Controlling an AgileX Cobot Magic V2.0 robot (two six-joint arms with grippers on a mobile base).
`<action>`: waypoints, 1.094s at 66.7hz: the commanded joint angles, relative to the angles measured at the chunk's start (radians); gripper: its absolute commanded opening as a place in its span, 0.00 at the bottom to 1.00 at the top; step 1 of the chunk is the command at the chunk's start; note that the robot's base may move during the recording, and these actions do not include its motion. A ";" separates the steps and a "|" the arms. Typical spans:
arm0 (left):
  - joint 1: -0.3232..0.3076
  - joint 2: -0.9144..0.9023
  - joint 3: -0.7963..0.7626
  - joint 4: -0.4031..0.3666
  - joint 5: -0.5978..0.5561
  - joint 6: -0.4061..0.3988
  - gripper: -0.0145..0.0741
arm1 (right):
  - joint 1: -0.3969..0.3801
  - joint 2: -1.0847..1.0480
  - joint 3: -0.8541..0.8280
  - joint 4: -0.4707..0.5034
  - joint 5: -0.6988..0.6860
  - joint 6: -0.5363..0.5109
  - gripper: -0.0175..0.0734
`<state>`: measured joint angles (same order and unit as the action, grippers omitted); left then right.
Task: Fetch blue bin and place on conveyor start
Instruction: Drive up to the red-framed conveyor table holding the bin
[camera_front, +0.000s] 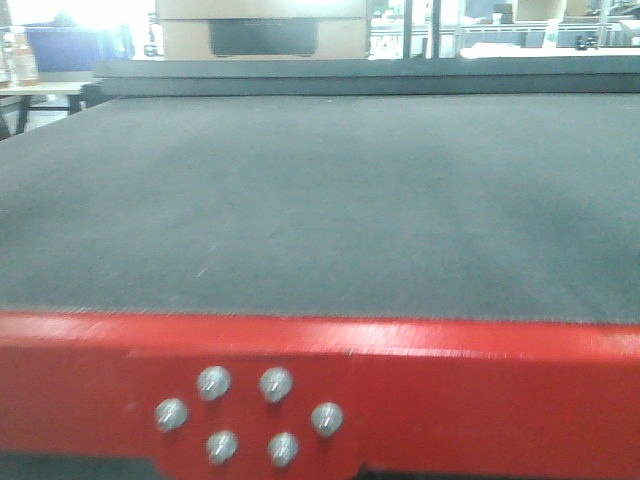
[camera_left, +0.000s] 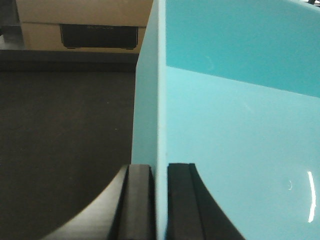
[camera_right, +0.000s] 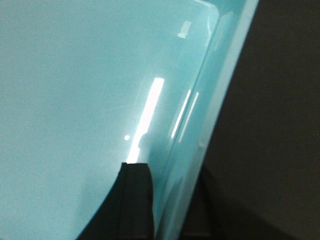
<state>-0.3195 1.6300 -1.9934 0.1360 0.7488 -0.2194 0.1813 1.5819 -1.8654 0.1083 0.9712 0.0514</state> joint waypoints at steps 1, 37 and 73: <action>-0.003 -0.017 -0.013 -0.016 -0.064 -0.010 0.04 | 0.001 -0.018 -0.007 0.012 -0.053 -0.034 0.03; -0.003 -0.017 -0.013 -0.016 -0.064 -0.010 0.04 | 0.001 -0.018 -0.007 0.012 -0.060 -0.034 0.03; -0.003 -0.017 -0.013 -0.016 -0.064 -0.010 0.04 | 0.001 -0.018 -0.007 0.012 -0.060 -0.034 0.03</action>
<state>-0.3195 1.6300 -1.9934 0.1360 0.7488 -0.2194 0.1813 1.5819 -1.8654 0.1083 0.9574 0.0514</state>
